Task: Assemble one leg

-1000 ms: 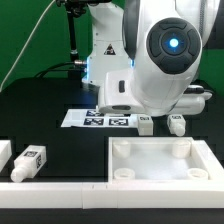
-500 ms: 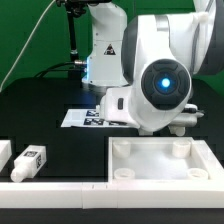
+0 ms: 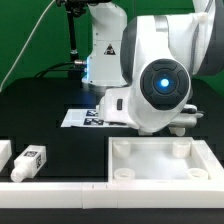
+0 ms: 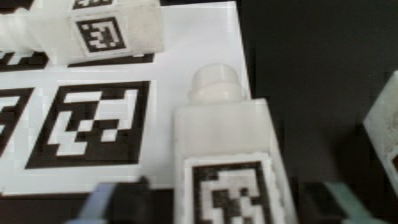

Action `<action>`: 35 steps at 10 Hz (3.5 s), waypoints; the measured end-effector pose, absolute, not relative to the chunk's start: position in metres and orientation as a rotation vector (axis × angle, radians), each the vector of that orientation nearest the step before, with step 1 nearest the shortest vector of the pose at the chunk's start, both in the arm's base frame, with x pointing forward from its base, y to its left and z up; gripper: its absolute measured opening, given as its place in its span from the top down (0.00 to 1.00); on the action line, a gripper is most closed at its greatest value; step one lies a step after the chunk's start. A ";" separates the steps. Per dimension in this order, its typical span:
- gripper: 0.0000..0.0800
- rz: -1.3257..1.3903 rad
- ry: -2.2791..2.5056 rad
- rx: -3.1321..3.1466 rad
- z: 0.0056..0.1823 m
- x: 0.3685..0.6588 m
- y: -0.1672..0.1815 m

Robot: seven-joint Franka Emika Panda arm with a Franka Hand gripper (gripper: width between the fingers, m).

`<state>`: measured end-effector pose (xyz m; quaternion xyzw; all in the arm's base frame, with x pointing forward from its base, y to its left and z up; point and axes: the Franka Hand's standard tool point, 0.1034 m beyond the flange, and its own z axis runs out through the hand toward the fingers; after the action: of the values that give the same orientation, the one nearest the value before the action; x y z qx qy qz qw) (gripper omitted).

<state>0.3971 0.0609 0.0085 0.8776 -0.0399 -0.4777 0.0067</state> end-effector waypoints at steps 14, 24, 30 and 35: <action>0.64 -0.397 -0.037 3.169 0.131 0.555 0.075; 0.64 0.811 0.114 3.071 0.140 0.634 0.096; 0.64 0.843 0.153 3.052 0.119 0.650 0.102; 0.64 0.807 0.155 3.061 0.091 0.642 0.109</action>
Offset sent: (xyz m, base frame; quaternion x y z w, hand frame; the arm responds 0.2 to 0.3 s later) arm 0.0337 -0.0137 0.0767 -0.0223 -0.0133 -0.0297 0.9992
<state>0.6418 0.1087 0.0913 0.9657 0.0488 0.2547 -0.0141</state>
